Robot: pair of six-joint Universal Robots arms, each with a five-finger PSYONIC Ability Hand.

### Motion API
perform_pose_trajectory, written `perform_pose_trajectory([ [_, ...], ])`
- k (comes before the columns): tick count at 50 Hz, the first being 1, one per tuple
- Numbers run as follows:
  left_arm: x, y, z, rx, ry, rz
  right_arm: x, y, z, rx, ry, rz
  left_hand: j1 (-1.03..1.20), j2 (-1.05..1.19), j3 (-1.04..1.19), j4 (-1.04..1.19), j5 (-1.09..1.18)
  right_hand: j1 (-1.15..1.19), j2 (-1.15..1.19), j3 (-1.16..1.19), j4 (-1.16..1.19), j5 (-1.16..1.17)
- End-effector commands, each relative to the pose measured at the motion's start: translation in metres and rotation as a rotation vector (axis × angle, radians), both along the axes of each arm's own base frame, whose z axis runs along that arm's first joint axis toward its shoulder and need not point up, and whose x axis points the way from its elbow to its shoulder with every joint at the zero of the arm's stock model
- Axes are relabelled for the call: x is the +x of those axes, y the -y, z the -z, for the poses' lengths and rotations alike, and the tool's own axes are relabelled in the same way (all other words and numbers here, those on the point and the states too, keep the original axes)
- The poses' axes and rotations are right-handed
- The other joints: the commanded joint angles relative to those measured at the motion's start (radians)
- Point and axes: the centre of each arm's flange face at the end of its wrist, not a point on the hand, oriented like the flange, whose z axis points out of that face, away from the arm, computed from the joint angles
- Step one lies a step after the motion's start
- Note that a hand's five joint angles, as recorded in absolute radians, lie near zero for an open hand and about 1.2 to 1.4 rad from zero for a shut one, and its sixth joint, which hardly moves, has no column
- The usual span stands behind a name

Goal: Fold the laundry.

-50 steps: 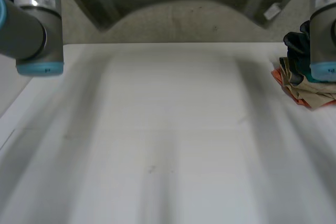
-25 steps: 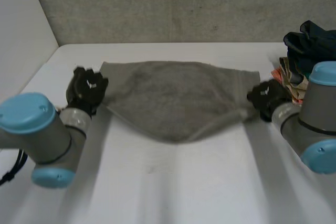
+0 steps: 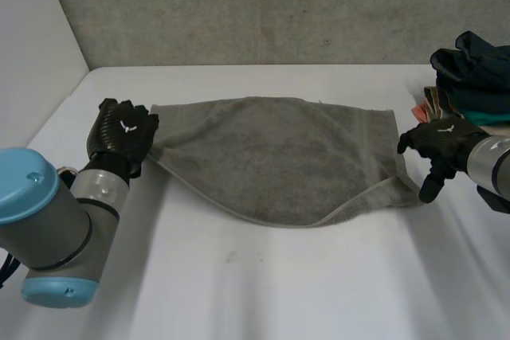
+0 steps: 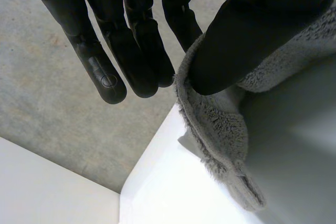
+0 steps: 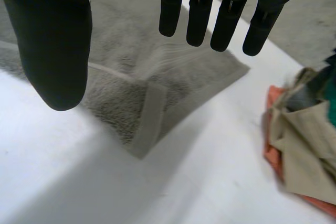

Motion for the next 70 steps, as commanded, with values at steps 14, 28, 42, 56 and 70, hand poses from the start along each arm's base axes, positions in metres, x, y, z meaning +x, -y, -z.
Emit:
perform_pose_trajectory([
  [14, 0.002, 0.01, -0.003, -0.015, -0.002, -0.015, 0.009, 0.049, 0.065, 0.074, -0.089, 0.019, 0.244, 0.195, 0.2, 0.193, 0.221, 0.45, 0.462, 0.465, 0.474, 0.496],
  [28, 0.014, -0.019, -0.01, 0.099, 0.043, -0.018, 0.013, -0.007, 0.02, 0.06, -0.084, -0.08, 0.244, 0.195, 0.2, 0.193, 0.221, 0.953, 0.964, 0.967, 0.977, 0.999],
  [42, 0.053, -0.095, -0.006, 0.448, 0.284, -0.014, -0.055, -0.063, 0.026, 0.146, -0.566, -0.268, 0.244, 0.195, 0.2, 0.193, 0.221, 0.953, 0.964, 0.967, 0.977, 0.999],
  [56, 0.026, -0.073, 0.0, 0.429, 0.352, 0.128, -0.038, -0.027, 0.028, -0.064, -0.374, -0.144, 0.244, 0.195, 0.2, 0.193, 0.221, 0.953, 0.964, 0.967, 0.977, 0.999],
  [70, -0.03, 0.062, 0.038, 0.055, 0.267, 0.046, -0.022, 0.046, 0.057, -0.357, -0.354, 0.052, 0.244, 0.195, 0.2, 0.193, 0.221, 0.953, 0.964, 0.967, 0.977, 0.999],
])
